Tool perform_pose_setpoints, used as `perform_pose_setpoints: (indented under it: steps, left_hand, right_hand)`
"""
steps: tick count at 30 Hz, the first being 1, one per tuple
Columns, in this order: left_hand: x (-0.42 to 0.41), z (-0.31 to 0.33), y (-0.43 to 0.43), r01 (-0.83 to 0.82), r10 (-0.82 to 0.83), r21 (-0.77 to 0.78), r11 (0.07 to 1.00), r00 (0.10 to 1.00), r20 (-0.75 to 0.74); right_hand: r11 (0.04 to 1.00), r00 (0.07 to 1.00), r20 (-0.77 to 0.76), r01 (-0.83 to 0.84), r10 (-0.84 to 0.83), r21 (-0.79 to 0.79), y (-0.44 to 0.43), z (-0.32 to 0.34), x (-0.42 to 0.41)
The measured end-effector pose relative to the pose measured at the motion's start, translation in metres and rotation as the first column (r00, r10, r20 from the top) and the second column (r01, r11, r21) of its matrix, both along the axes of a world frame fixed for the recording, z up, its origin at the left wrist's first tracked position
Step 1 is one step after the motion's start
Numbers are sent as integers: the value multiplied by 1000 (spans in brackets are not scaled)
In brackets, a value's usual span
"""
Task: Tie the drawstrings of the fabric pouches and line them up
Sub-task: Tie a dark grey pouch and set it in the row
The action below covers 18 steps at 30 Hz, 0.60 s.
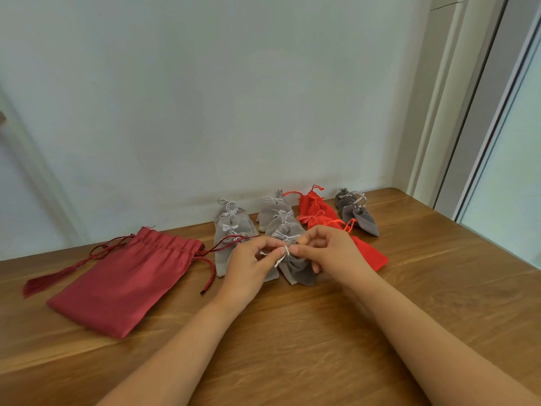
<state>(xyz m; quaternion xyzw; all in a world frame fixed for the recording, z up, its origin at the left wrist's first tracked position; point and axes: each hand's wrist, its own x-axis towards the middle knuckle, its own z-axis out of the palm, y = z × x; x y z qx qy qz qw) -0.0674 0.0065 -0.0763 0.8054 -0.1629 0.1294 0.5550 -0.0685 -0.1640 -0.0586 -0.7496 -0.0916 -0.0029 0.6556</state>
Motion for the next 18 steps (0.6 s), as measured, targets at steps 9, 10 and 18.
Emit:
perform_pose_setpoints:
  steps: [9,10,18]
  left_hand:
    - [3,-3,2,-32,32,-17,999,998,-50]
    - [3,-4,2,-33,32,-19,999,998,-56]
    - [5,-6,2,-21,23,20,1000,997,-78]
  right_hand:
    - [994,992,-120,-29,42,107,0,2,0]
    - [993,993,-115,-27,39,112,0,2,0]
    - [1000,1000,17,6,-5,-25,10,-4,2]
